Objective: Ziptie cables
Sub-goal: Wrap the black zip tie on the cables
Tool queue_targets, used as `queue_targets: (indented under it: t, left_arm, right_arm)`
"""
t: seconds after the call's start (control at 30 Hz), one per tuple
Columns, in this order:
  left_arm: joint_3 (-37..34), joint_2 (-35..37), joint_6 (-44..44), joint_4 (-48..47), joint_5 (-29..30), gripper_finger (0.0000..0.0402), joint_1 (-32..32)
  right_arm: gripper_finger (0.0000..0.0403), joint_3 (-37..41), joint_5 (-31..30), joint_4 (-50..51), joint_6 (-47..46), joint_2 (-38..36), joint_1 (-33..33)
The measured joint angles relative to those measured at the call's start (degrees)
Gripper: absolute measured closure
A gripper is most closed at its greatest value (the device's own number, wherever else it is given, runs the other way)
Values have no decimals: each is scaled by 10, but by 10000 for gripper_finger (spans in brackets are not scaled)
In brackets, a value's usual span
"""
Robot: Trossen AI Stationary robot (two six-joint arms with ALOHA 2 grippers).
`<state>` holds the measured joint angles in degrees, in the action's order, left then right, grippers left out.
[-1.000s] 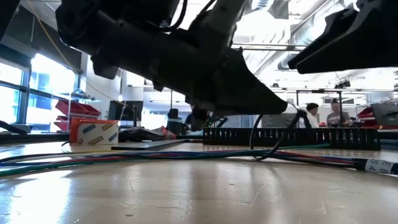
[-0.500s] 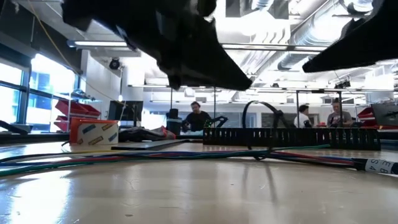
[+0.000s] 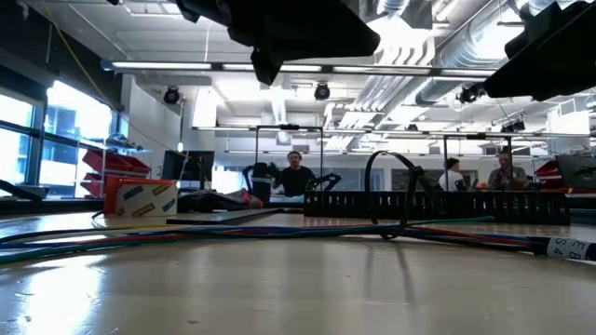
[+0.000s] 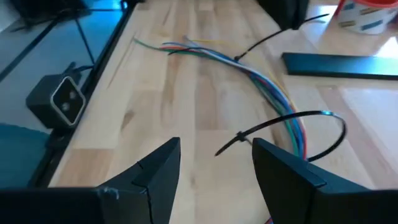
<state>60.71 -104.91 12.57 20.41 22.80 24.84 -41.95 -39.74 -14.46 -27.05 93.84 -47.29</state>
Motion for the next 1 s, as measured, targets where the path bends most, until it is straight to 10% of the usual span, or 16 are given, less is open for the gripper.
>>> queue_targets:
  t: [0.43, 1.0]
  left_arm:
    - [0, 0, -75, 4, -65, 401, -5]
    - [1, 56, -223, -21, -391, 352, -136]
  right_arm:
    - [218, 0, 12, 0, 1, 0, 0]
    - [218, 0, 31, -4, -116, 0, 65]
